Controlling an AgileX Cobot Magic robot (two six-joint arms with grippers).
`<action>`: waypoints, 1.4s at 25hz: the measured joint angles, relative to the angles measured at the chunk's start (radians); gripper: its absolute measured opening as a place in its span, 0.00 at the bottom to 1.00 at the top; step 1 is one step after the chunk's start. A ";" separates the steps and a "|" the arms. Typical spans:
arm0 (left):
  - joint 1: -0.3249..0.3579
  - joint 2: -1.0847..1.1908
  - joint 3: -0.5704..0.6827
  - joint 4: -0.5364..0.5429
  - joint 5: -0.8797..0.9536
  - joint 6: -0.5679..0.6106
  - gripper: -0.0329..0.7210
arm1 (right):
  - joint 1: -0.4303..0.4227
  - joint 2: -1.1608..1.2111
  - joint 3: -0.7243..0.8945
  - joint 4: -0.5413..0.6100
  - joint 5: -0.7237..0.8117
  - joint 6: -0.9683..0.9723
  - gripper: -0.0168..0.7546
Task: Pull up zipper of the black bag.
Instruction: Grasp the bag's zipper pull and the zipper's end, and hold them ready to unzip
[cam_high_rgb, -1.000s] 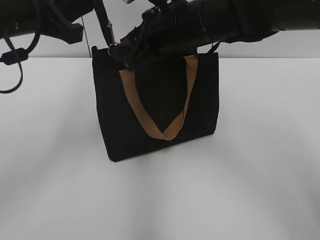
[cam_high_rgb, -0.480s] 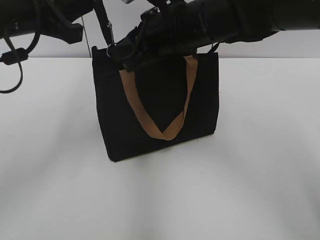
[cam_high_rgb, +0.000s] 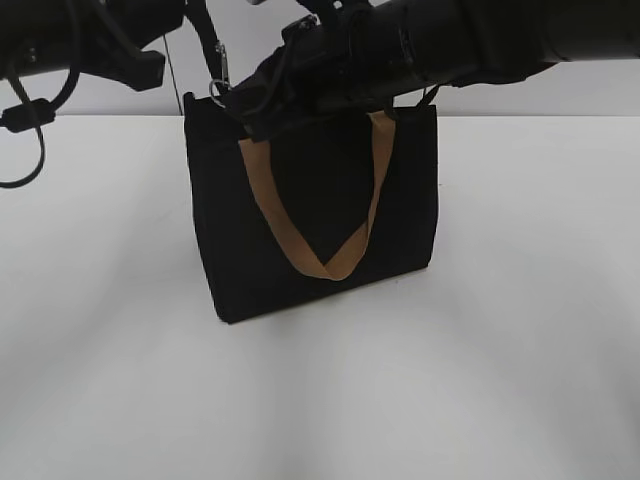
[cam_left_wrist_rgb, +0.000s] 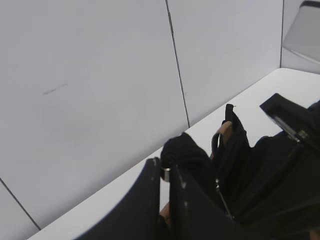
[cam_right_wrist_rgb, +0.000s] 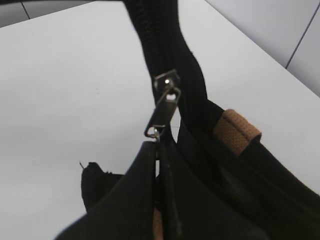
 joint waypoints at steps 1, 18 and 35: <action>0.000 0.000 0.000 0.000 0.007 0.000 0.06 | 0.000 0.000 0.000 0.000 0.001 0.006 0.00; 0.000 -0.002 0.000 -0.001 0.073 0.000 0.06 | 0.000 -0.033 -0.001 -0.233 0.004 0.247 0.00; 0.000 -0.063 0.000 0.001 0.171 0.000 0.06 | -0.053 -0.047 -0.001 -0.295 -0.030 0.392 0.00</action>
